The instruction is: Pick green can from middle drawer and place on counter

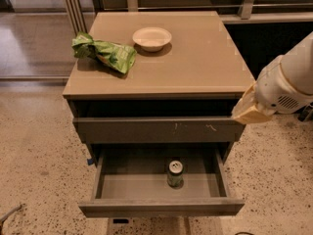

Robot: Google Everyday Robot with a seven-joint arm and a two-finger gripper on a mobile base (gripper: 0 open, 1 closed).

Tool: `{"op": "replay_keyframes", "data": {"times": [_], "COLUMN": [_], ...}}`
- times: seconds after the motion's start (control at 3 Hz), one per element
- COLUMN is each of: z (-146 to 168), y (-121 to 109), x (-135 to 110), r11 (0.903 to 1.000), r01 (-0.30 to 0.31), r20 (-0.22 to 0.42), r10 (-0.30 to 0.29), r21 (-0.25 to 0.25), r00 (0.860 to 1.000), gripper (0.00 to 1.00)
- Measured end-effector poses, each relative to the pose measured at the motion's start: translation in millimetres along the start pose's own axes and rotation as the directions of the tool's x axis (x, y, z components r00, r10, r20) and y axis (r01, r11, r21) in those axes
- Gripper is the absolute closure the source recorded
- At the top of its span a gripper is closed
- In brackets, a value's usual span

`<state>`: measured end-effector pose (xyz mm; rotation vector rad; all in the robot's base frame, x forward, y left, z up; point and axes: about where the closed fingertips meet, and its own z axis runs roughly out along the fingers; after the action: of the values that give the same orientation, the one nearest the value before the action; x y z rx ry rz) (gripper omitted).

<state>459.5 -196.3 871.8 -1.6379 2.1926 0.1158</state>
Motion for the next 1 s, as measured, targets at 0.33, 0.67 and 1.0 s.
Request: {"op": "replay_keyframes", "data": {"times": [0.33, 0.67, 1.0], "z": [78, 85, 85], "y": [-3, -13, -13], "x": [6, 4, 4], "r11": [0.9973, 0.9976, 0.9976], "r01": [-0.059, -0.068, -0.067], "r20": [0.097, 0.115, 0.115], "r10": [0.063, 0.069, 0.069], "r21": [-0.044, -0.015, -0.016], "r00": [0.993, 0.991, 0.991], "gripper": [0.95, 1.00, 1.00]}}
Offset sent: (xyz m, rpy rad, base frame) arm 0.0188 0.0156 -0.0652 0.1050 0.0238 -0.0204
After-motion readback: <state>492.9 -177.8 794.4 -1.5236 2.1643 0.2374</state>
